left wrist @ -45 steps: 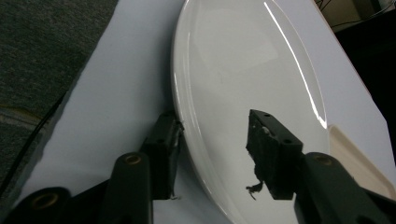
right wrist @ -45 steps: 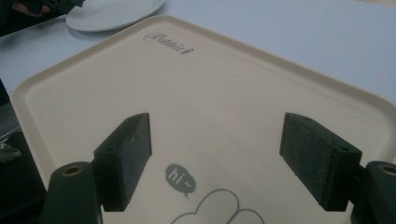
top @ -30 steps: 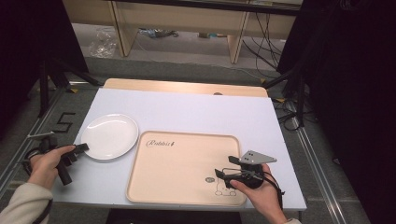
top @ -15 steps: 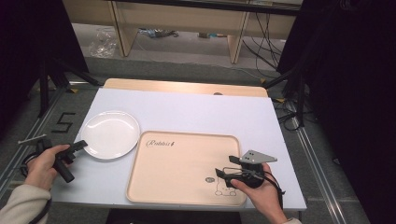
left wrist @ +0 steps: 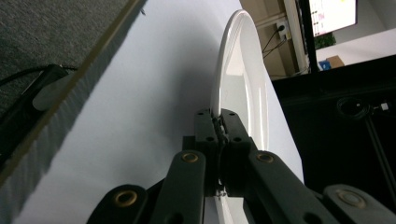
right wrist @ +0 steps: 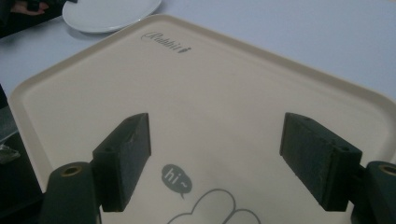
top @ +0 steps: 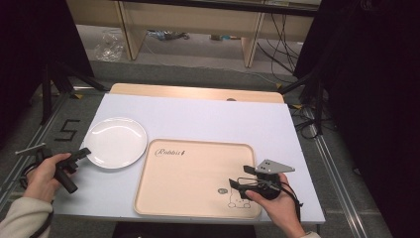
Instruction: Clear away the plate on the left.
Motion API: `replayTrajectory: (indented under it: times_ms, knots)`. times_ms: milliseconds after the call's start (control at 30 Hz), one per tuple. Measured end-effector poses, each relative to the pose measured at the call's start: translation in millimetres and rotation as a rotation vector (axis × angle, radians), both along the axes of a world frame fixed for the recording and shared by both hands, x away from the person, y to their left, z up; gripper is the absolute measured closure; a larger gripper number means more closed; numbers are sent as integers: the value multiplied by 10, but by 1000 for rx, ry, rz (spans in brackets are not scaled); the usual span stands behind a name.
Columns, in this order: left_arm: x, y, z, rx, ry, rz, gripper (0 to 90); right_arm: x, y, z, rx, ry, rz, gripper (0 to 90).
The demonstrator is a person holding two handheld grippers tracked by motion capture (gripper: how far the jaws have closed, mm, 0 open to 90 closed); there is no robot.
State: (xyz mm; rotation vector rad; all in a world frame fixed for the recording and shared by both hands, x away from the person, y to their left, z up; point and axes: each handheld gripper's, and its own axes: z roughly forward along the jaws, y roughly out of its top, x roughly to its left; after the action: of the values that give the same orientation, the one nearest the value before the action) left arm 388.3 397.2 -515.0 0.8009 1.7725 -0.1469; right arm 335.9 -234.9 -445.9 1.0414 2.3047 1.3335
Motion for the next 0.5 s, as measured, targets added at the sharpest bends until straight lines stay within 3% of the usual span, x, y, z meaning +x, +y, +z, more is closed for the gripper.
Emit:
replayTrajectory:
  times_ms: [67,233,267,300,400,433,500]
  knots:
    - [-15,22,18,-2,2,17,871,3,8,-8,13,-10,-6,255]
    - [-68,86,53,-52,-54,34,872,24,4,-17,30,10,1,257]
    - [-68,86,53,-52,-54,34,871,24,4,-17,30,10,1,257]
    - [-74,85,77,-28,-30,49,871,22,-5,-7,19,17,-2,257]
    - [-91,80,113,-27,-44,55,870,13,-7,-1,31,21,-16,259]
    - [-96,69,139,-27,-58,53,870,27,-22,-12,33,-3,-4,260]
    - [-94,59,150,-33,-64,50,870,25,-29,-10,30,-6,-7,260]
